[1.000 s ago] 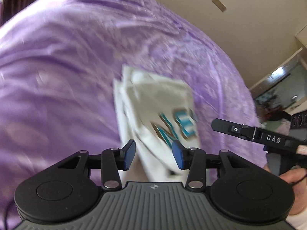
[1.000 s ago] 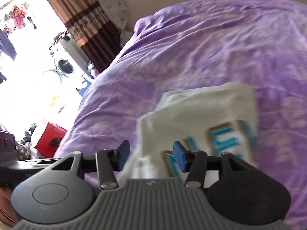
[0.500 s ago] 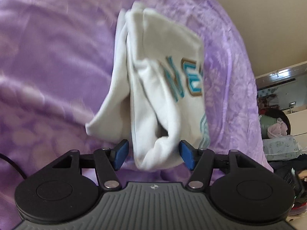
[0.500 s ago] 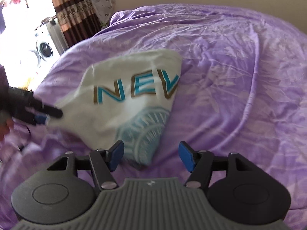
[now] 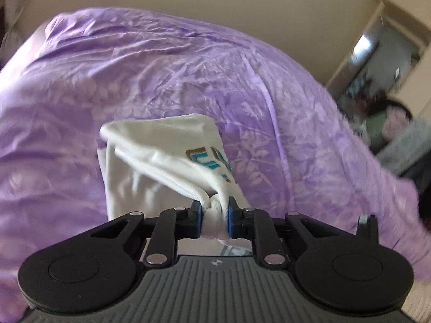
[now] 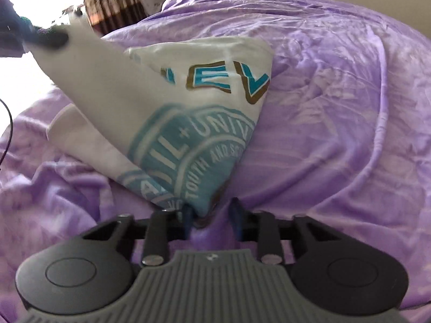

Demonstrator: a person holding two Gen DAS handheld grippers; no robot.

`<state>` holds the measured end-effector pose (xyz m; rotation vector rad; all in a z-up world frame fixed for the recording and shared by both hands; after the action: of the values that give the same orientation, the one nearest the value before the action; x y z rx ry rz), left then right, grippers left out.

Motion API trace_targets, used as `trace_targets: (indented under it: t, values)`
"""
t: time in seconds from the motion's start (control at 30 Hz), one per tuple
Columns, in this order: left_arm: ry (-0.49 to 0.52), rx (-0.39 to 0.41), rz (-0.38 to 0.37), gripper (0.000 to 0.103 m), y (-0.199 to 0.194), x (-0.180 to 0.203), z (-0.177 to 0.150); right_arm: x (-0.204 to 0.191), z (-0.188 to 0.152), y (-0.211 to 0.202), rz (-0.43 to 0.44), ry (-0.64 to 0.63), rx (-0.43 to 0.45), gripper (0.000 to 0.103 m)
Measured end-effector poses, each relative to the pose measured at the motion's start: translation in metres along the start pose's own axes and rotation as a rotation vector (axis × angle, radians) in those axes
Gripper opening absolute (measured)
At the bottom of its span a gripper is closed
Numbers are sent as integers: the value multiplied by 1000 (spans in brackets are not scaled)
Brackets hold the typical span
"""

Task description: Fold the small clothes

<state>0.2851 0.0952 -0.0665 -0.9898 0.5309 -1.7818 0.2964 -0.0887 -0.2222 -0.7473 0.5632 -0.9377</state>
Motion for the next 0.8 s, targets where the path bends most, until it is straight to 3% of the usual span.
trace_targets:
  t: [0.07, 0.13, 0.17, 0.23, 0.4, 0.67, 0.8]
  values:
    - [-4, -59, 77, 18, 13, -23, -13, -3, 1, -1, 11, -15, 3, 5]
    - [-55, -128, 162, 18, 35, -61, -36, -7, -1, 2, 4, -35, -17, 4]
    - [-115, -163, 170, 18, 46, -81, -50, -9, -4, 5, 0, -45, -28, 3]
    - [-186, -181, 131, 18, 57, -100, -67, -12, -7, 10, 6, -55, -40, 3]
    - [-246, -204, 89, 20, 62, -113, -76, -11, -17, 19, 11, -56, -82, 1]
    - [-193, -253, 123, 30, 41, -116, -83, -8, -24, 15, 32, -33, -123, 0]
    - [-73, -284, 188, 36, 18, -112, -73, 4, -25, -5, 11, -29, -149, 3]
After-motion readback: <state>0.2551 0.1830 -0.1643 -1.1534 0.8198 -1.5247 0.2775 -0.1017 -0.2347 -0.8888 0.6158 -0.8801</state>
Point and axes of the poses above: each gripper's, at about its wrist camera, not at the fingertips, and y roughly the way its jaws point, x to its right, z to its top, the point moved 9 cm from there along y, roughly the way its jaws point, and after that the axes turned 6 degrees about -y, right-handed, at the moved point
